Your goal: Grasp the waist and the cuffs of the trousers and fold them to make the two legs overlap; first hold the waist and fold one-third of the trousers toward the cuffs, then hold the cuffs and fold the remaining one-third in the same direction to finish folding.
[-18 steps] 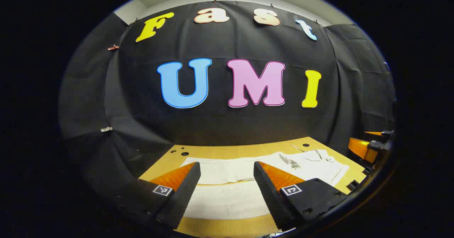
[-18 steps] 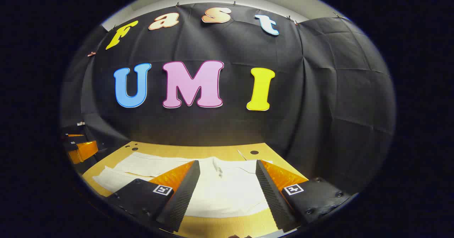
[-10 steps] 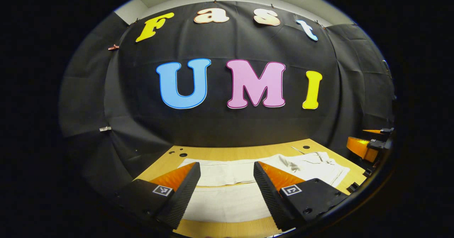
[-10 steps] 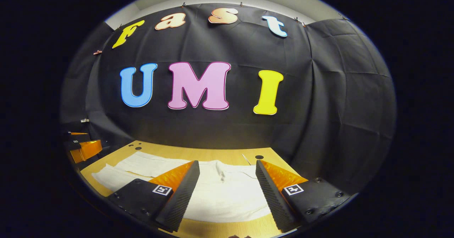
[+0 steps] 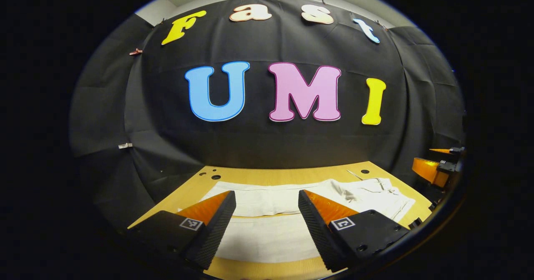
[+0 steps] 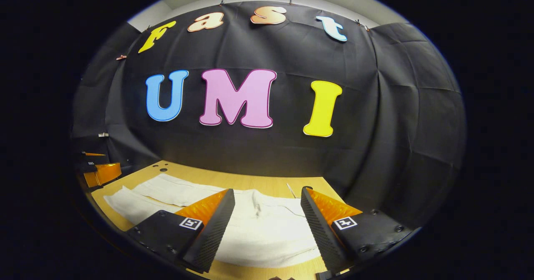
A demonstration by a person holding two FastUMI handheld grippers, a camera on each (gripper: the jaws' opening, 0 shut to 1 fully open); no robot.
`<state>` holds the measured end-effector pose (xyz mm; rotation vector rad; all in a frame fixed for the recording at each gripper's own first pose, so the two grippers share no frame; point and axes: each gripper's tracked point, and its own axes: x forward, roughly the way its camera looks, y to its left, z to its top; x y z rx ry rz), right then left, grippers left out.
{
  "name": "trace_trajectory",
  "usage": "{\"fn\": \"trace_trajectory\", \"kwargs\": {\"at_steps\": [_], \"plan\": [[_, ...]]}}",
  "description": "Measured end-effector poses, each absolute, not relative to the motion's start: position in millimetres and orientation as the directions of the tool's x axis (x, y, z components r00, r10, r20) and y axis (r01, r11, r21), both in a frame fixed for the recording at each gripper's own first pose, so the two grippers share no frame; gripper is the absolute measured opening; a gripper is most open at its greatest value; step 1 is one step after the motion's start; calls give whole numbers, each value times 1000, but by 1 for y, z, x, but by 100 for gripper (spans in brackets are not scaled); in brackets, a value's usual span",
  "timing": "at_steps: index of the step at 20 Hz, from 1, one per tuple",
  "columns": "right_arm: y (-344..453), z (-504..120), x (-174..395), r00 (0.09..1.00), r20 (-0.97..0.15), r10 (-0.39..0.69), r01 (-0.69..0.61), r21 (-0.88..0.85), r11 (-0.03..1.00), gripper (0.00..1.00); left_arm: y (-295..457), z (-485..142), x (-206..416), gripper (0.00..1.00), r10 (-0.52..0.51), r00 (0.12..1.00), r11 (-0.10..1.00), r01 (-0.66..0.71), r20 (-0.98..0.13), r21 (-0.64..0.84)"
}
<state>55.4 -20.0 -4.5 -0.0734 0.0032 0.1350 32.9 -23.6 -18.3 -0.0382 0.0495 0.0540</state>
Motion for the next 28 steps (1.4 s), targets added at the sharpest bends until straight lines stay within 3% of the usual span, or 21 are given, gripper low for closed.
{"fn": "trace_trajectory", "kwargs": {"at_steps": [6,14,20,28], "plan": [[-46,-35,86,982,-93,166,-177,-127,976,98,-24,-24,41,95,89,993,996,-89,-76,-4],[-103,-96,118,939,-275,205,-306,-403,863,97,-23,-55,26,95,77,981,995,-64,-177,79],[-154,-147,108,887,-416,199,-439,-630,640,98,-12,-81,19,96,91,969,994,-74,-231,82],[-208,-223,97,800,-576,167,-595,-726,345,98,2,-119,9,96,159,934,985,-172,-319,-12]]}}
